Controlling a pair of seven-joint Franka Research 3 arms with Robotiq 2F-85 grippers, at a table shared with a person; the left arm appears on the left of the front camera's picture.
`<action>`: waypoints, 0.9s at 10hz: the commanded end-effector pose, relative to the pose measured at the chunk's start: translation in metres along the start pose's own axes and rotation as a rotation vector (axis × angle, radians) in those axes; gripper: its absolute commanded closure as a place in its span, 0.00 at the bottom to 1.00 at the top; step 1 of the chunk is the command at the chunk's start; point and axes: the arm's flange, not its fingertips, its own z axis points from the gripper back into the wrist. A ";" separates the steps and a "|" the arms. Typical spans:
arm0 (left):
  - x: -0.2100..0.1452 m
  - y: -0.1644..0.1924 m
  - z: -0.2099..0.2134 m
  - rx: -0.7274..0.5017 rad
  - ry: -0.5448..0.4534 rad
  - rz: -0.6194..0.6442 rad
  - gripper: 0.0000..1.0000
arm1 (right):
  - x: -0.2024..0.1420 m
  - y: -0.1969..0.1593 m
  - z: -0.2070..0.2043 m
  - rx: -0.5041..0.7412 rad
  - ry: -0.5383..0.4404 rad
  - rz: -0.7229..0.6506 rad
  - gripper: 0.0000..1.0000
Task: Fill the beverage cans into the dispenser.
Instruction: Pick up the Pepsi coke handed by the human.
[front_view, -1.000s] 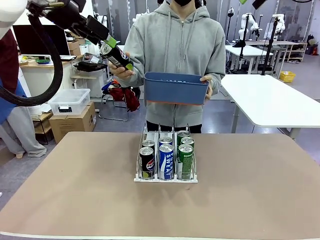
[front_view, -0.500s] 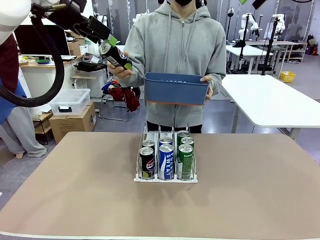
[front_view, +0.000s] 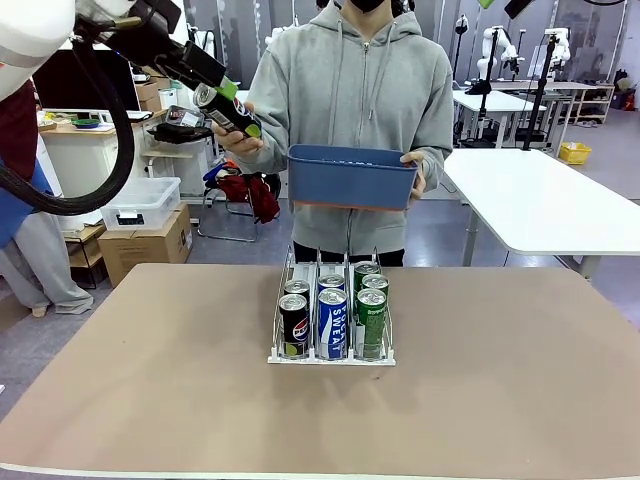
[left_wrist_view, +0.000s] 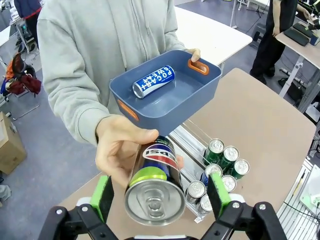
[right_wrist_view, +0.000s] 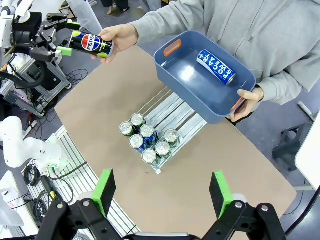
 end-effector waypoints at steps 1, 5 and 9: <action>0.003 0.004 -0.010 0.012 0.016 -0.014 0.00 | -0.003 -0.001 0.001 0.005 0.005 -0.005 0.00; -0.002 0.006 -0.020 0.048 0.025 0.009 0.00 | -0.003 -0.001 0.001 0.005 0.005 -0.005 0.00; -0.002 0.007 -0.020 0.015 0.023 0.012 0.00 | -0.003 -0.001 0.001 0.005 0.005 -0.005 0.00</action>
